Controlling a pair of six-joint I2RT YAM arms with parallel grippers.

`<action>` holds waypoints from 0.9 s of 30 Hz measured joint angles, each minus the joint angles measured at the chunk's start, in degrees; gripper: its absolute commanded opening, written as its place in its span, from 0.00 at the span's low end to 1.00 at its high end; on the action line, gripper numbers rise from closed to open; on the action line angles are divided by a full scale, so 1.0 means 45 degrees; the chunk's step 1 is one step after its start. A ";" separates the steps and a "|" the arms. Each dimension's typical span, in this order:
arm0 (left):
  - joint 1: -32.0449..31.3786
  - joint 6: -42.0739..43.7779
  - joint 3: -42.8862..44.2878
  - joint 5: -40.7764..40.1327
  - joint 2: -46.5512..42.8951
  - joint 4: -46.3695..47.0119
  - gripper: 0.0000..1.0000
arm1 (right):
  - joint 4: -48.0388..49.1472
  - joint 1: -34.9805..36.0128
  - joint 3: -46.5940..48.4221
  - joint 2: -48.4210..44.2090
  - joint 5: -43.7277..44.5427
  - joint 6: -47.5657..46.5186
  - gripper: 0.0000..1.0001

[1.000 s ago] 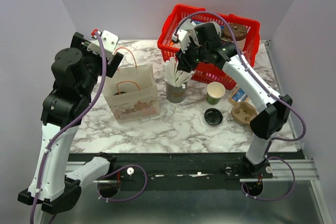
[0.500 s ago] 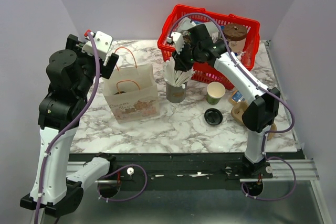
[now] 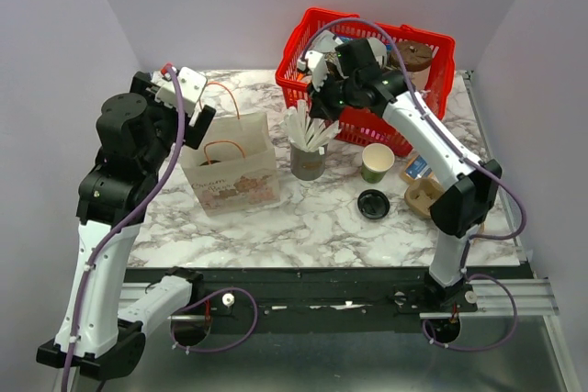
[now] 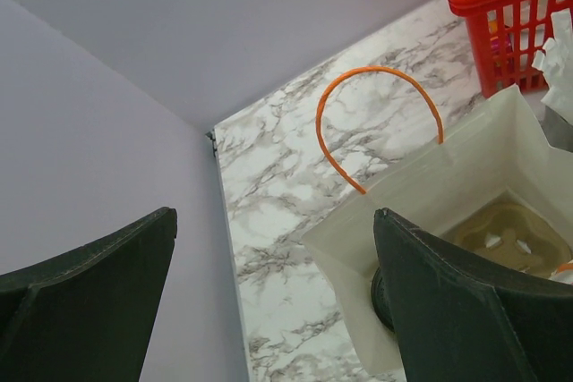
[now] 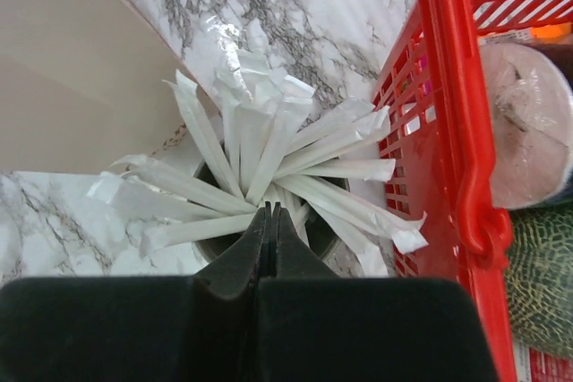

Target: Pack the takeout coffee

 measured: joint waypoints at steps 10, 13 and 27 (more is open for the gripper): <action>0.0000 -0.0699 -0.0646 0.0393 0.0063 0.0495 0.99 | -0.0277 0.0000 0.0185 -0.2171 -0.0019 0.0073 0.01; 0.0000 -0.0894 -0.0797 0.0437 0.0058 0.0685 0.98 | -0.0495 0.0000 0.0335 -0.2361 -0.0019 0.0073 0.00; 0.1059 -0.2317 -0.1209 0.0986 -0.0112 0.1069 0.99 | -0.0801 0.0000 0.0792 -0.3551 -0.0107 0.0287 0.01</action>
